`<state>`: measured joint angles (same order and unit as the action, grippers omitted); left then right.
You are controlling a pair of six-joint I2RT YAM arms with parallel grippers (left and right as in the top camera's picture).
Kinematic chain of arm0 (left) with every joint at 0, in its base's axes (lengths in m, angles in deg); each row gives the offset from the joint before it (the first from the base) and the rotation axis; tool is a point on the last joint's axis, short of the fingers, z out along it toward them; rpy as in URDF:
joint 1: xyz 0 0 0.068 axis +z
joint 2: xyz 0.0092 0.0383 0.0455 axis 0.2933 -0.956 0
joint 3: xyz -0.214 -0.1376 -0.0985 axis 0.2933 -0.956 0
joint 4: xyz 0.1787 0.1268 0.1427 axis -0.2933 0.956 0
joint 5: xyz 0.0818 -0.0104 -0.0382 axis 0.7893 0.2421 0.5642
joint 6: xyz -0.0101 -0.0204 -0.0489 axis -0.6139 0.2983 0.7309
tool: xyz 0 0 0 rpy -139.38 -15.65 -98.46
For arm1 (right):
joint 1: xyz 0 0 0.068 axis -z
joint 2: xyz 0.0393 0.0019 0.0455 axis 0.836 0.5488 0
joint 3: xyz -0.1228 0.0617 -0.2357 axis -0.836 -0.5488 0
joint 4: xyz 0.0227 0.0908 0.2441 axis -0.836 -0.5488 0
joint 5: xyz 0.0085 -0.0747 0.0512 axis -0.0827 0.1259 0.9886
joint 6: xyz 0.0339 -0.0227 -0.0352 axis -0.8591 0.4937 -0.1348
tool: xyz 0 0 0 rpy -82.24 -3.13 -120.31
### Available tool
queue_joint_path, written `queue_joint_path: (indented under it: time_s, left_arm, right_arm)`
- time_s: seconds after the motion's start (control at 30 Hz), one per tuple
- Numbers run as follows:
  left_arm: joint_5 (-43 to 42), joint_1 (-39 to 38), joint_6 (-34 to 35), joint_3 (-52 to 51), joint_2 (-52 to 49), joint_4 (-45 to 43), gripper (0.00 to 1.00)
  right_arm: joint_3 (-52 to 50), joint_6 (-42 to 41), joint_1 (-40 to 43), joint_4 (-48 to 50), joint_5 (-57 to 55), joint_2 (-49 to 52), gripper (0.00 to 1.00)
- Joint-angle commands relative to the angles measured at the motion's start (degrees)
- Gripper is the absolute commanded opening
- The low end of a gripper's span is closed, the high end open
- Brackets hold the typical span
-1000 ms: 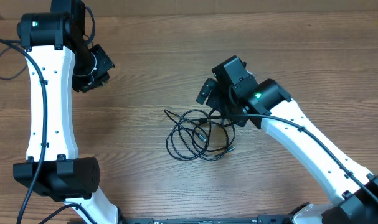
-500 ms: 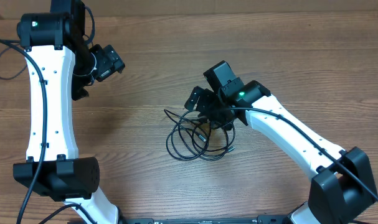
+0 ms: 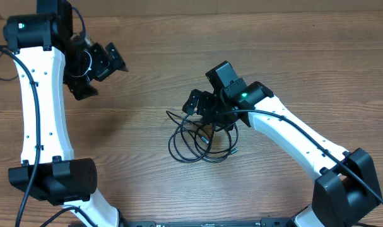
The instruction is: Untangle cables
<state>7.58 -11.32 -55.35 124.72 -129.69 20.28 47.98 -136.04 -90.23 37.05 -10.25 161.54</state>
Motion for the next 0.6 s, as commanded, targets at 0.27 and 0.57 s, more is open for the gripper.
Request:
queue_joint_path:
  time_s: [0.27, 0.57]
  left_arm:
    - [-3.1, 0.2, -8.5, 3.3, 6.9, 0.2, 1.00]
    - [7.3, -0.1, -8.4, 1.3, 8.0, 0.2, 1.00]
  right_arm:
    - [-0.3, 0.8, -0.3, 1.3, 0.3, 0.2, 1.00]
    - [-0.3, 0.4, -0.3, 5.8, 0.4, 0.2, 1.00]
